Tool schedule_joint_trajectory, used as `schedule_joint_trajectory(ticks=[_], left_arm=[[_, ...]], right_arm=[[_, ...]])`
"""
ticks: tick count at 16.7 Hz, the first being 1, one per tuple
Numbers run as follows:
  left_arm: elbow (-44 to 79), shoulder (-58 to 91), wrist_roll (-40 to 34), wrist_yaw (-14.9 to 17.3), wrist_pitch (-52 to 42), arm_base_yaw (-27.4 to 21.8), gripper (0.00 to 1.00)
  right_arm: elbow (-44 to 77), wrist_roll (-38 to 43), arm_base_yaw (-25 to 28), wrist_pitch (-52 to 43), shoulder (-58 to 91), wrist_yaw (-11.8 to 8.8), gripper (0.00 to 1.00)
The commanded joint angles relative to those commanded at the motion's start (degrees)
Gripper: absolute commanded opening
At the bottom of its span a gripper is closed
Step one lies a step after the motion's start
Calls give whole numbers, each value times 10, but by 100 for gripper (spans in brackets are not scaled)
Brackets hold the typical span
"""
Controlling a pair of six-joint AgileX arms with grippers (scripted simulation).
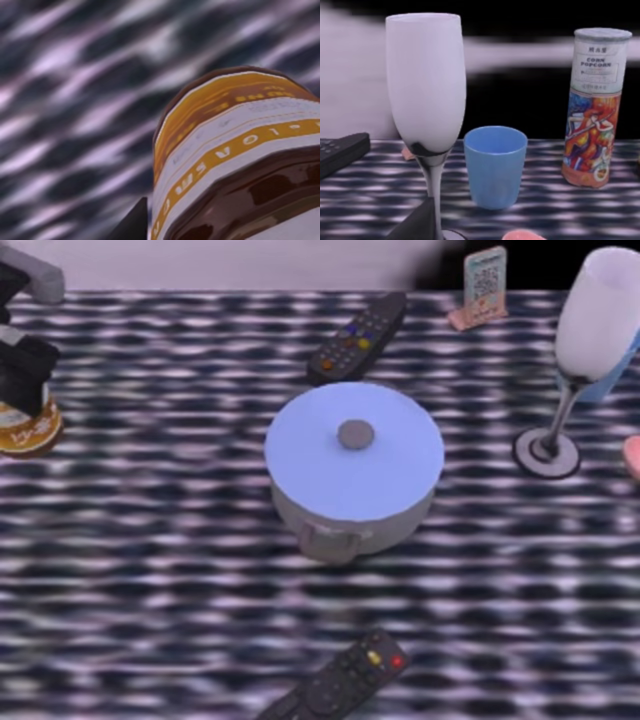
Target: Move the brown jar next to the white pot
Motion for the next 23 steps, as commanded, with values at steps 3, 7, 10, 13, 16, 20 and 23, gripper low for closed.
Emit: schedule_joint_trajectory(ticks=[3,7,10,13,16,20,23], left_arm=[[-3,4,-38,-5,7,-15,0],[-13,19,-170,-17,27,-65,0],[-25,30,-302,-28,48,-111,0],[-38,37,-418,-39,69,-153,0],[-48,41,-486,-46,84,-182,0],[-50,42,-501,-48,88,-189,0],[-50,40,-499,-48,89,-186,0]], right_arm=[[0,0,0,0,0,0,100],[0,0,0,0,0,0,100],[0,0,0,0,0,0,100],[0,0,0,0,0,0,100],[0,0,0,0,0,0,100],[0,0,0,0,0,0,100],[0,0,0,0,0,0,100]])
